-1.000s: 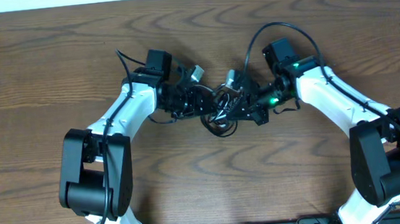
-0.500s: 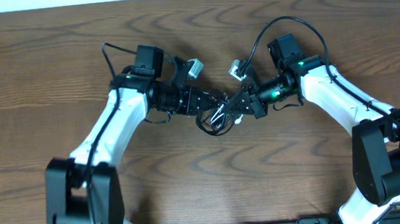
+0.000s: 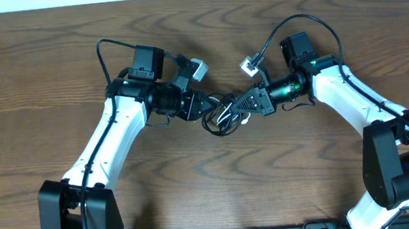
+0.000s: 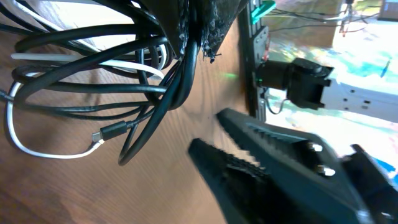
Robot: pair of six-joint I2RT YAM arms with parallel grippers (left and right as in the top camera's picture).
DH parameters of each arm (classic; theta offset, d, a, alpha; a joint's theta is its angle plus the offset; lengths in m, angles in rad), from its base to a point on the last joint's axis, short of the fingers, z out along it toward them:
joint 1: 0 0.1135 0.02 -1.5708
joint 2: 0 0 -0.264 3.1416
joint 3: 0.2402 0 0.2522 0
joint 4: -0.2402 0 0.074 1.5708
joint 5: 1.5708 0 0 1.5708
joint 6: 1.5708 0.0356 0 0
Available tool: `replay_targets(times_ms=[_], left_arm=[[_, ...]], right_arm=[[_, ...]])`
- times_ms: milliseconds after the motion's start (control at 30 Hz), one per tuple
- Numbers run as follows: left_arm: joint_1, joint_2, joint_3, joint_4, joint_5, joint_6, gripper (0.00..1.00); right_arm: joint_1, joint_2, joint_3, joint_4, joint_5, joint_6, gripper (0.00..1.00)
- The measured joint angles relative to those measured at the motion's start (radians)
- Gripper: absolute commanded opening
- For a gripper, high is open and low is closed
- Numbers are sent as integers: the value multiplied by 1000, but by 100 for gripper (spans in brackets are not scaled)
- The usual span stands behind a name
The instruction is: Untangle cables
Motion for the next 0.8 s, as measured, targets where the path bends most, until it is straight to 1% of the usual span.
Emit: replay_targets(times_ms=[200, 367, 633, 800], left_arm=[[0, 0, 0, 22, -37, 14, 29], [-7, 0, 0, 32, -45, 18, 33], [-74, 1, 0, 82, -58, 18, 33], [-79, 1, 0, 82, -92, 18, 33]], right_arm=[[0, 0, 0, 0, -24, 3, 1], [0, 0, 0, 0, -27, 3, 1], [0, 0, 0, -1, -30, 3, 1], [0, 0, 0, 0, -42, 3, 1]])
